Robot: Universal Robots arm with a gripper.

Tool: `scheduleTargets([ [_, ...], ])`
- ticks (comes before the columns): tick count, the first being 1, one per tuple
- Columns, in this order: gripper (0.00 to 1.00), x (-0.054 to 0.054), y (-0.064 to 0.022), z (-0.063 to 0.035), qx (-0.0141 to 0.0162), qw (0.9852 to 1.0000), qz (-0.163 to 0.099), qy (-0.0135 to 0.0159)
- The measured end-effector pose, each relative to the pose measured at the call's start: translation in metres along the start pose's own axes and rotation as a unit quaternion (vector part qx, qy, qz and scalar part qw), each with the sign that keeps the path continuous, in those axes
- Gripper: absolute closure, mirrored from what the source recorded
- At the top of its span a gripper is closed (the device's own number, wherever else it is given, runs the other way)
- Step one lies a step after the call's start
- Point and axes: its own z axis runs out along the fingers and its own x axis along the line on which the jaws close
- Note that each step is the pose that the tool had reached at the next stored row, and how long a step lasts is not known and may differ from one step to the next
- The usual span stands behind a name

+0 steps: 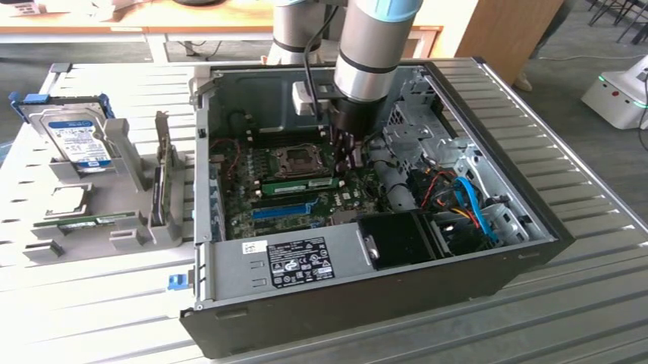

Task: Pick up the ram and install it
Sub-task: 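Press down the ram until it locks into place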

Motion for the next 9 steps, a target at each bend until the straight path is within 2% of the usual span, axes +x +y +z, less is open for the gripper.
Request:
scheduleTargets([
  [9,0.9,-0.0015,0.0,0.0009,0.0,1.0,0.0,-0.0005],
])
